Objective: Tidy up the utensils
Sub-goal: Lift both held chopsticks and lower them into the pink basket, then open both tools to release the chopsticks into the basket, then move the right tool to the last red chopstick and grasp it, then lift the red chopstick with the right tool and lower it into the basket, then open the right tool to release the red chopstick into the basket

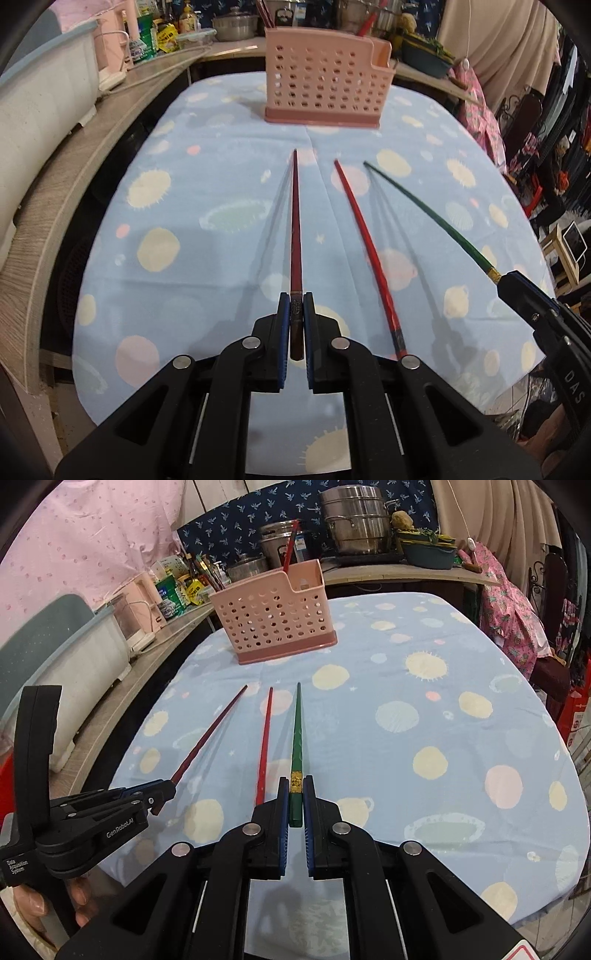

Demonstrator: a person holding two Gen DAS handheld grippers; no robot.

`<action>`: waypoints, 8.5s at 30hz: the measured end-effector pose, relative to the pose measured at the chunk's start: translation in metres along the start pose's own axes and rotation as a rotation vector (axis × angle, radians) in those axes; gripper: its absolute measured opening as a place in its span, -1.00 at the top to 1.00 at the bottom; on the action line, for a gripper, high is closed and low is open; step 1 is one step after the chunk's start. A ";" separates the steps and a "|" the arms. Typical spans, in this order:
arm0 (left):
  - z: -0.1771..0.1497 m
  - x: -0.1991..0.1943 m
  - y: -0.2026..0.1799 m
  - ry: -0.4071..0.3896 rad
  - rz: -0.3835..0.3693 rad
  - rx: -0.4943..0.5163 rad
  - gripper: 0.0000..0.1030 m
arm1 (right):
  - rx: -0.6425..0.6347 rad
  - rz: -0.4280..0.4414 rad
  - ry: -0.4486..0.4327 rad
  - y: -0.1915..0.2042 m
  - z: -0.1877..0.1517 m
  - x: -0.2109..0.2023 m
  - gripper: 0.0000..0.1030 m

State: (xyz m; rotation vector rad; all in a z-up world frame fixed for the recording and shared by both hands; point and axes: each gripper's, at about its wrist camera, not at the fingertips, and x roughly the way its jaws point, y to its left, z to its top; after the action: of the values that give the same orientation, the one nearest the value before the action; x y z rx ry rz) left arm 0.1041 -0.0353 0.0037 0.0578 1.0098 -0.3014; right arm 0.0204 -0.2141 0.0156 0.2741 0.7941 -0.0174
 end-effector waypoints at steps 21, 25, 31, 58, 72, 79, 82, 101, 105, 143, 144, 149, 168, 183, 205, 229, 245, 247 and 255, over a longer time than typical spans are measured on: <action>0.139 -0.068 0.017 -0.255 -0.022 -0.039 0.87 | -0.002 0.039 -0.301 0.011 0.152 -0.042 0.87; 0.165 -0.078 0.017 -0.293 -0.039 -0.043 0.87 | 0.004 0.055 -0.346 0.014 0.175 -0.044 0.87; 0.207 -0.099 0.014 -0.365 -0.073 -0.048 0.87 | 0.025 0.100 -0.410 0.019 0.218 -0.045 0.87; 0.335 -0.076 0.032 -0.502 -0.041 -0.120 0.87 | 0.038 0.125 -0.443 0.029 0.327 0.037 0.87; 0.321 -0.037 0.037 -0.433 -0.030 -0.116 0.87 | 0.035 0.091 -0.335 0.024 0.304 0.084 0.87; 0.314 -0.031 0.038 -0.424 -0.013 -0.114 0.85 | 0.032 0.081 -0.309 0.022 0.297 0.090 0.83; 0.311 -0.034 0.037 -0.432 -0.008 -0.109 0.85 | 0.032 0.081 -0.313 0.022 0.296 0.088 0.77; 0.268 -0.063 0.018 -0.460 0.074 -0.033 0.29 | 0.008 0.075 -0.345 0.023 0.262 0.039 0.64; 0.257 -0.070 0.017 -0.454 0.073 -0.025 0.25 | -0.022 0.062 -0.344 0.027 0.250 0.029 0.62; 0.011 0.012 0.022 -0.068 0.094 0.018 0.20 | -0.136 0.012 0.054 0.026 -0.029 0.037 0.54; 0.006 0.014 0.023 -0.056 0.090 0.016 0.20 | -0.143 0.007 0.062 0.027 -0.034 0.039 0.54; -0.013 0.021 0.022 -0.018 0.092 0.027 0.20 | -0.139 0.018 0.109 0.032 -0.054 0.048 0.54; -0.035 0.032 0.004 0.031 0.037 0.065 -0.05 | -0.123 -0.028 0.122 0.028 -0.056 0.055 0.86; -0.030 0.032 0.017 0.067 -0.033 0.001 0.76 | -0.076 -0.016 0.085 0.017 -0.040 0.038 0.86; 0.058 -0.065 0.013 -0.142 -0.137 0.005 0.83 | -0.053 0.079 -0.192 0.026 0.091 -0.035 0.87; 0.290 -0.055 0.019 -0.292 -0.082 -0.032 0.88 | -0.004 0.135 -0.583 0.048 0.335 -0.032 0.87; 0.294 0.013 0.016 -0.190 -0.058 -0.021 0.88 | 0.008 0.089 -0.399 0.030 0.324 0.086 0.86; 0.292 0.017 0.015 -0.189 -0.049 -0.013 0.88 | 0.004 0.090 -0.372 0.030 0.320 0.094 0.86; 0.283 0.014 0.012 -0.227 0.015 0.009 0.62 | 0.003 0.079 -0.342 0.027 0.298 0.095 0.31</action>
State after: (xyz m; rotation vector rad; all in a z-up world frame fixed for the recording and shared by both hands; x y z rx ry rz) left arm 0.3477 -0.0795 0.1415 0.0380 0.7824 -0.2921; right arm 0.2994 -0.2545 0.1540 0.2962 0.4434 0.0090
